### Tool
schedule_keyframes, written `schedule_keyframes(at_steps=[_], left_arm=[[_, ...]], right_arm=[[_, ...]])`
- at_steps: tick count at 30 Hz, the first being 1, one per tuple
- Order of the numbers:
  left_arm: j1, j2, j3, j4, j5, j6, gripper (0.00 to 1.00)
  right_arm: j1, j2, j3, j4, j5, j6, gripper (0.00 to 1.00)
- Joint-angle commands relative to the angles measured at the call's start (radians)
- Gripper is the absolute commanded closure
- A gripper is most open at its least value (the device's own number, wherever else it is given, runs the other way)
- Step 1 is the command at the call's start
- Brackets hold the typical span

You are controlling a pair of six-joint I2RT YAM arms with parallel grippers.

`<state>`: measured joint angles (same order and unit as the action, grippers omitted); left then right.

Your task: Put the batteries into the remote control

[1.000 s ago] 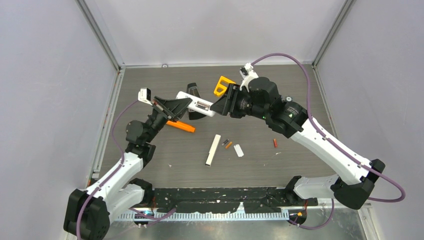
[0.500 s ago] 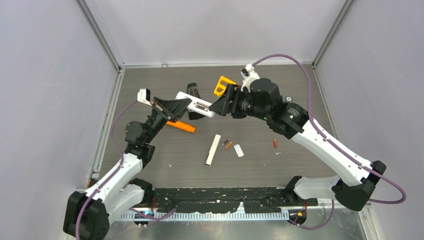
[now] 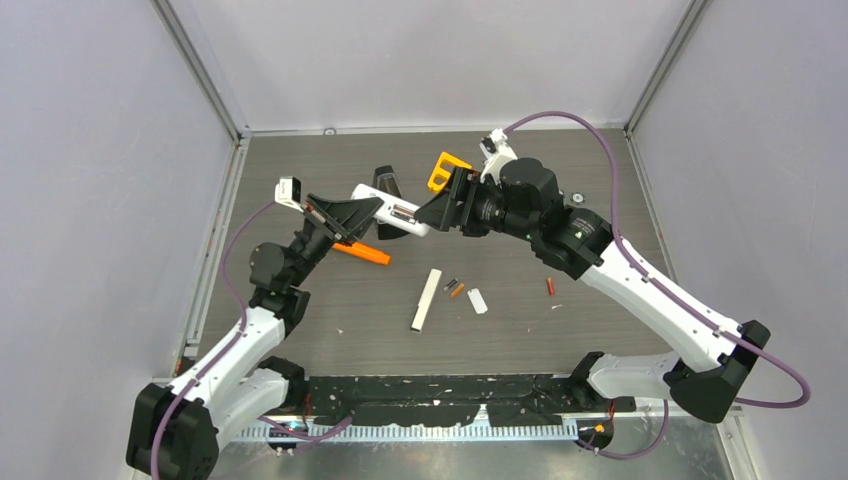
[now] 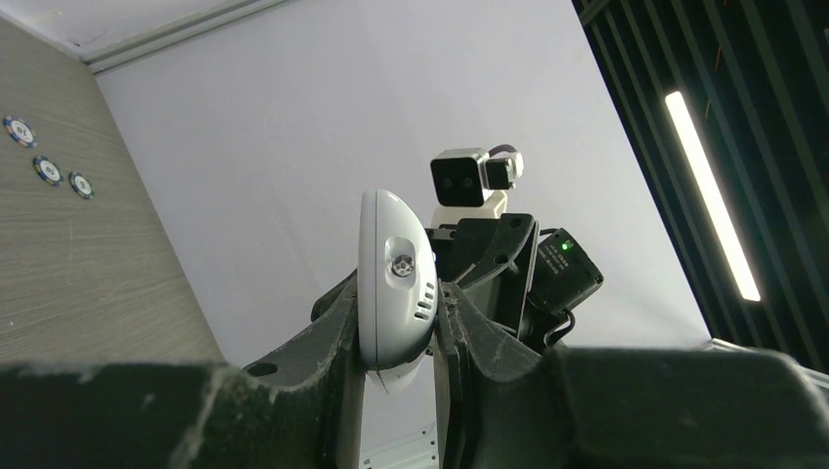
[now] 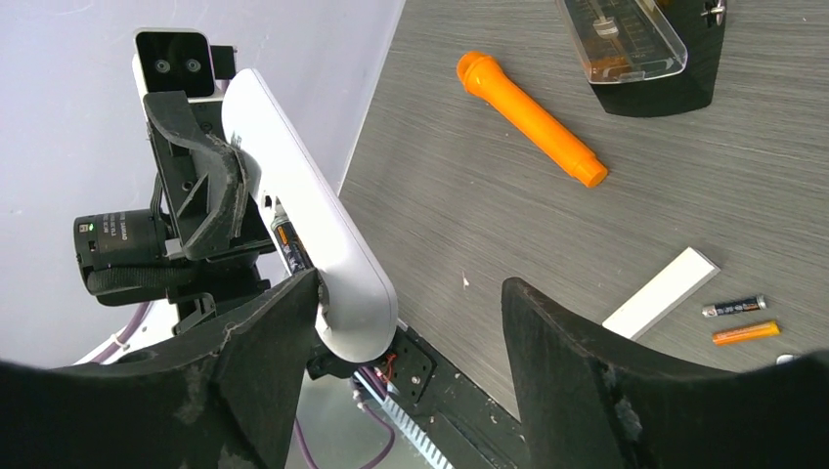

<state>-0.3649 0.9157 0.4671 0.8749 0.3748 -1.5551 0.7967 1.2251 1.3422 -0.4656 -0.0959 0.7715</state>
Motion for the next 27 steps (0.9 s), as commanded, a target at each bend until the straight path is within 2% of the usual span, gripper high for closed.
schedule_keyframes(at_steps=[1, 23, 27], left_arm=[[-0.003, -0.027, 0.004, 0.056, 0.010, 0.007, 1.00], [-0.003, -0.016, 0.001, 0.045, 0.019, -0.009, 1.00], [-0.003, -0.011, 0.000, 0.050, 0.019, -0.013, 1.00]], right_arm=[[-0.001, -0.036, -0.019, 0.080, 0.006, 0.018, 0.25], [0.000, -0.035, -0.084, 0.255, -0.134, 0.016, 0.27], [-0.001, -0.027, -0.084, 0.258, -0.145, 0.016, 0.35]])
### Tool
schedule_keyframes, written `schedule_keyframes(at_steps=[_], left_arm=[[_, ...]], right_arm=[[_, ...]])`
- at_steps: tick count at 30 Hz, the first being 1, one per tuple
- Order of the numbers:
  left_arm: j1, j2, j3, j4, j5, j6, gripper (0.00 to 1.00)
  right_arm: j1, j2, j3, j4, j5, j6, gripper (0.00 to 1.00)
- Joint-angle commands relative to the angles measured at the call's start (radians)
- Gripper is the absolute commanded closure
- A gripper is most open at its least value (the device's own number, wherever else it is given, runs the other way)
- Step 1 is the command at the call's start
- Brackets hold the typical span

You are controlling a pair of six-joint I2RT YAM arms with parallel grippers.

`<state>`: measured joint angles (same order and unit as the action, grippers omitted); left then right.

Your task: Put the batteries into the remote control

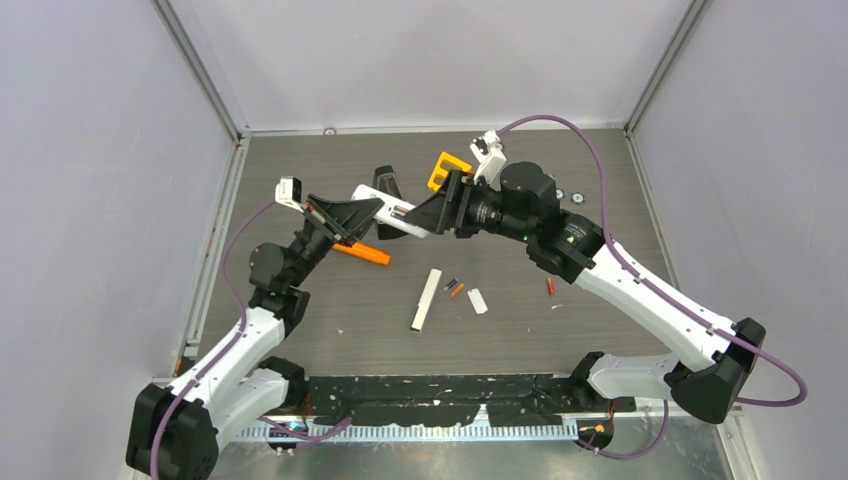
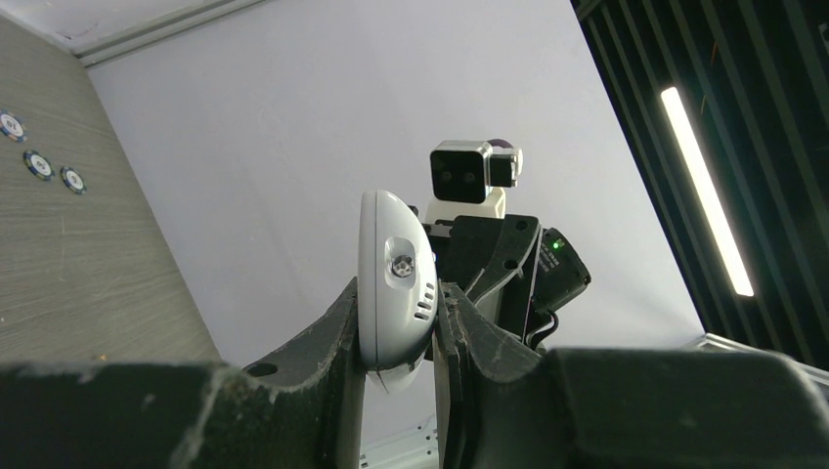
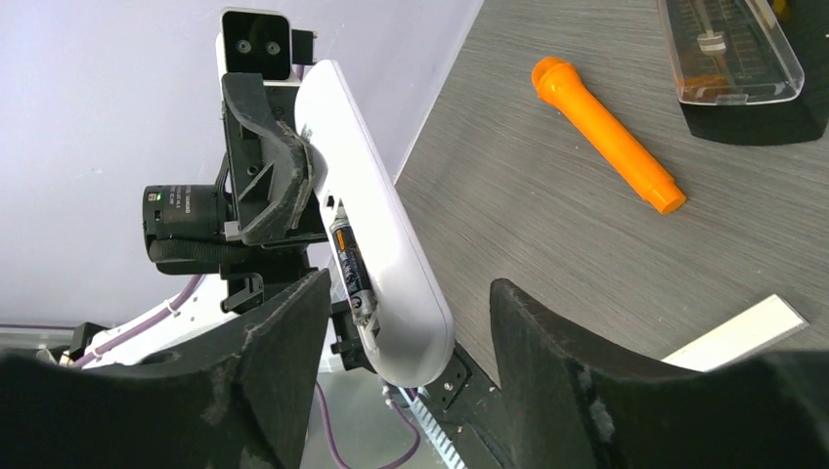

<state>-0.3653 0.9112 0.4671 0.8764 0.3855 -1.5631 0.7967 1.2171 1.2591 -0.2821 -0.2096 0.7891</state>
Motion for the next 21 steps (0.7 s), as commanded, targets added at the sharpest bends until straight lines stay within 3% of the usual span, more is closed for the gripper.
schedule_keyframes(at_steps=[1, 6, 14, 17, 21], left_arm=[[-0.003, -0.006, 0.001, 0.049, 0.010, -0.005, 1.00], [-0.003, -0.005, -0.003, 0.049, 0.011, -0.005, 1.00], [-0.003, -0.001, -0.003, 0.051, 0.009, -0.005, 1.00], [-0.003, -0.003, -0.005, 0.048, 0.010, -0.001, 1.00], [-0.003, -0.007, -0.016, 0.037, 0.013, 0.011, 1.00]], right_arm=[[-0.001, -0.015, 0.000, 0.073, -0.031, -0.001, 0.38], [-0.001, 0.005, 0.013, 0.053, -0.034, 0.001, 0.53], [-0.001, 0.023, 0.033, 0.028, -0.036, -0.018, 0.64], [-0.001, 0.024, 0.035, 0.023, -0.032, -0.019, 0.61], [-0.001, 0.012, 0.033, 0.020, -0.011, -0.021, 0.37]])
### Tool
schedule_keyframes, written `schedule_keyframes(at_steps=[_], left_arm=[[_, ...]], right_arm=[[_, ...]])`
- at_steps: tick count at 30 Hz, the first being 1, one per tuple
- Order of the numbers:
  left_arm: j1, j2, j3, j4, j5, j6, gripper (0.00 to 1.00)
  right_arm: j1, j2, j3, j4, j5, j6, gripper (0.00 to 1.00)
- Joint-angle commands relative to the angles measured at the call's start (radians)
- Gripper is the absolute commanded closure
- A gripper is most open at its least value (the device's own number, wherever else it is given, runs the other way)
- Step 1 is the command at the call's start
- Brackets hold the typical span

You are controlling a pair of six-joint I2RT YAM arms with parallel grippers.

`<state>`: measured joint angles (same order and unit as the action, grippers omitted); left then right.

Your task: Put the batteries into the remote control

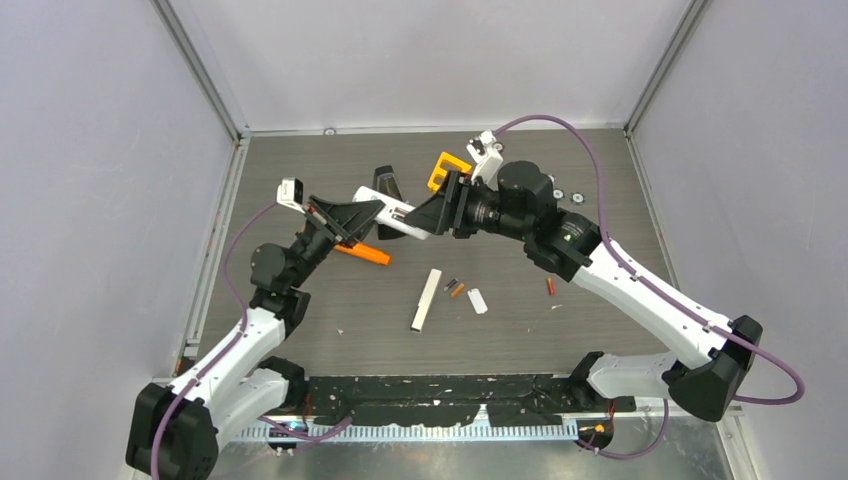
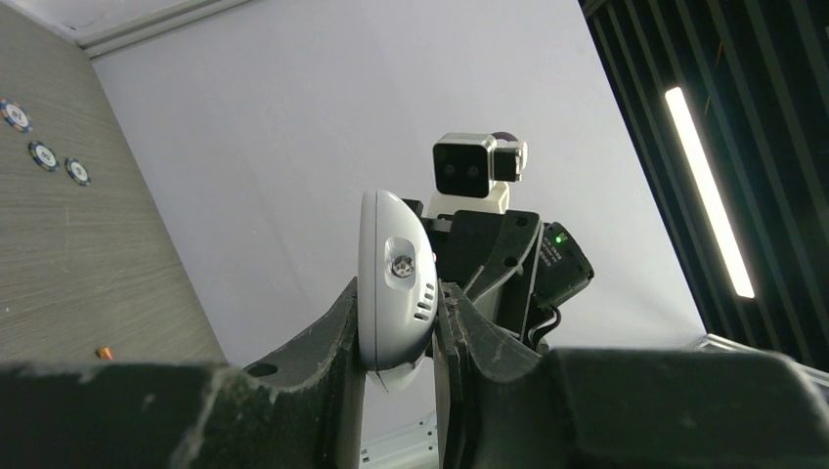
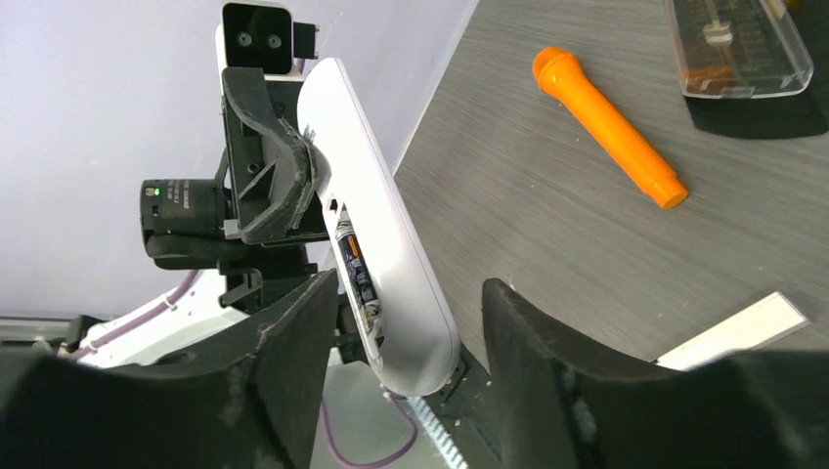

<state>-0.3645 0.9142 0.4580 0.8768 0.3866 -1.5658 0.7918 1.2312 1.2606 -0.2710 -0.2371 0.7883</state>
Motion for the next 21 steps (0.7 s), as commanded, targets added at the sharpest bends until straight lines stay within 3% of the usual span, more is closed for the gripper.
schedule_keyframes(at_steps=[1, 6, 11, 17, 21], left_arm=[[-0.003, -0.010, -0.008, 0.032, 0.013, 0.018, 1.00], [0.009, -0.020, -0.019, 0.012, 0.031, 0.048, 1.00], [0.030, -0.027, -0.024, -0.029, 0.100, 0.135, 1.00], [0.043, 0.009, 0.050, -0.172, 0.324, 0.347, 1.00], [0.044, 0.036, 0.137, -0.336, 0.493, 0.533, 1.00]], right_arm=[[0.004, -0.008, 0.031, 0.009, 0.024, -0.021, 0.34], [-0.017, -0.041, 0.017, 0.009, 0.036, -0.025, 0.23], [-0.079, -0.083, -0.009, -0.063, 0.054, -0.050, 0.21], [-0.216, -0.099, -0.049, -0.362, 0.243, -0.180, 0.27], [-0.295, -0.087, -0.187, -0.470, 0.417, -0.233, 0.35]])
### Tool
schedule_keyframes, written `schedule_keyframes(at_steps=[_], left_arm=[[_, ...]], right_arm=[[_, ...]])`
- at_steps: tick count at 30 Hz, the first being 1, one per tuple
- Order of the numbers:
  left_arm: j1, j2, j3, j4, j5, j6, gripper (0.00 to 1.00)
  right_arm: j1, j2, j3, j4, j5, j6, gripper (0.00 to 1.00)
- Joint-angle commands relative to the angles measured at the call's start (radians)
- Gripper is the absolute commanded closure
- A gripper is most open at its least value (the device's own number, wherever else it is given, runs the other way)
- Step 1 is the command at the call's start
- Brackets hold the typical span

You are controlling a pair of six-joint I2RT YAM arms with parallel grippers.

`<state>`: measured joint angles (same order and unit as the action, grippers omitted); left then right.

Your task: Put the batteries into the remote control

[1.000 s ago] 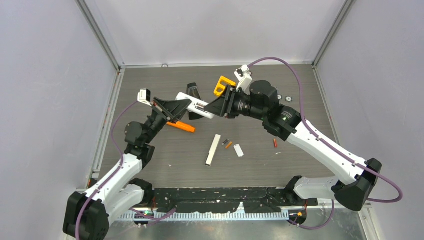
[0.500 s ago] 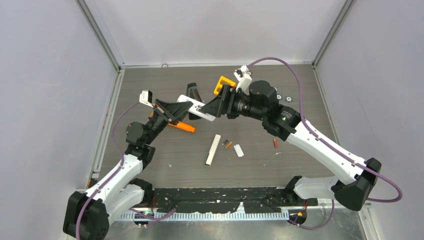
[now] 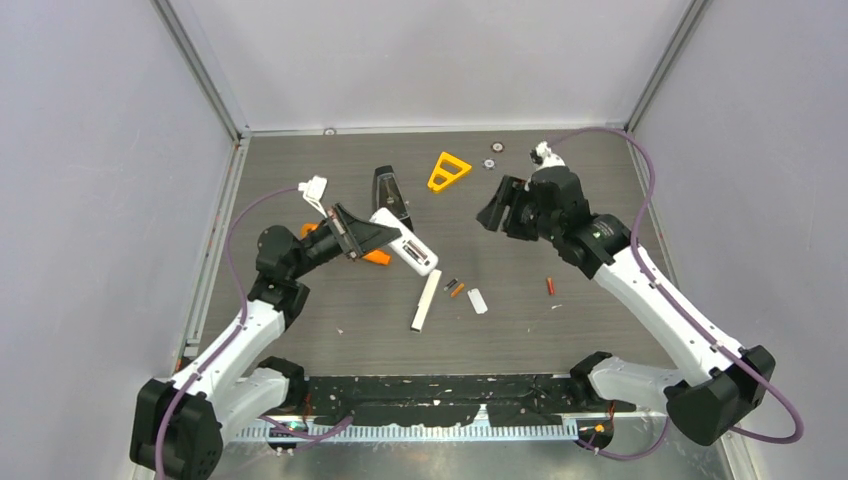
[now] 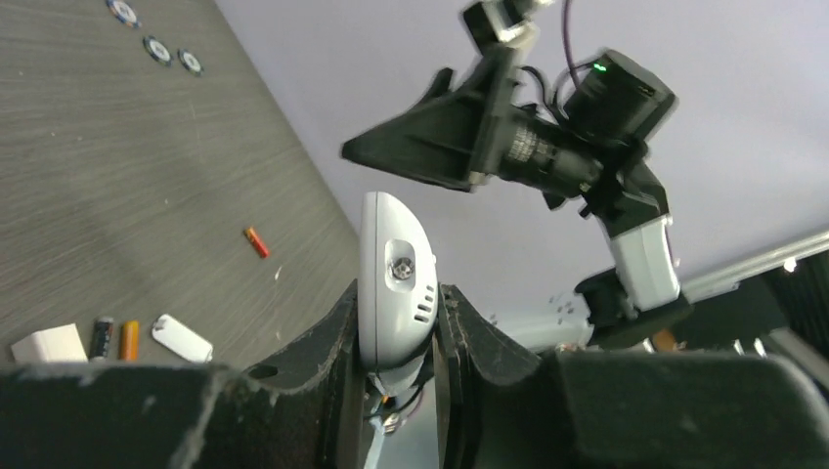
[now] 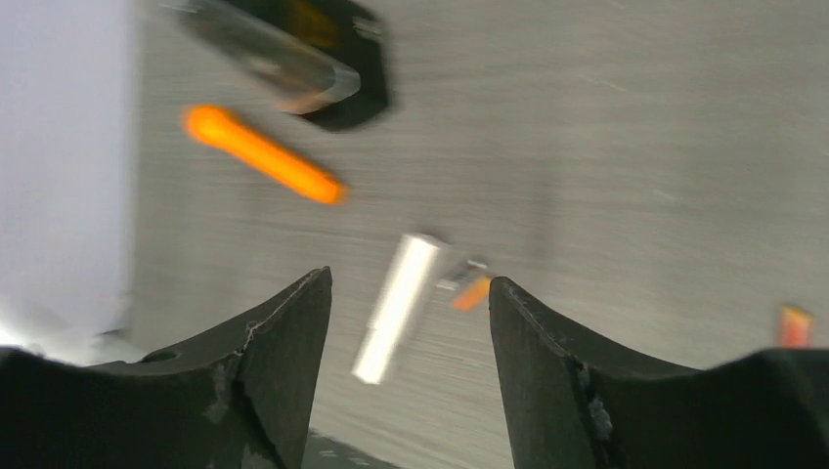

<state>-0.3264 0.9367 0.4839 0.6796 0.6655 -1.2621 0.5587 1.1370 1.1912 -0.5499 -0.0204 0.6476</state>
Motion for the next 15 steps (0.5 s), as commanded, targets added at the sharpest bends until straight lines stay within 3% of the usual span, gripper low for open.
schedule_keyframes(at_steps=[1, 8, 12, 15], left_arm=[[0.006, 0.018, 0.125, -0.181, 0.241, 0.286, 1.00], [0.004, 0.024, 0.174, -0.363, 0.344, 0.458, 1.00], [0.004, 0.024, 0.172, -0.377, 0.362, 0.485, 1.00], [0.004, 0.021, 0.175, -0.412, 0.363, 0.519, 1.00]], right_arm=[[-0.076, 0.008, -0.146, -0.193, 0.220, -0.102, 0.37], [-0.176, 0.078, -0.314, -0.157, 0.269, -0.155, 0.43], [-0.187, 0.143, -0.327, -0.109, 0.235, -0.201, 0.36], [-0.177, 0.161, -0.344, -0.046, 0.114, -0.220, 0.34]])
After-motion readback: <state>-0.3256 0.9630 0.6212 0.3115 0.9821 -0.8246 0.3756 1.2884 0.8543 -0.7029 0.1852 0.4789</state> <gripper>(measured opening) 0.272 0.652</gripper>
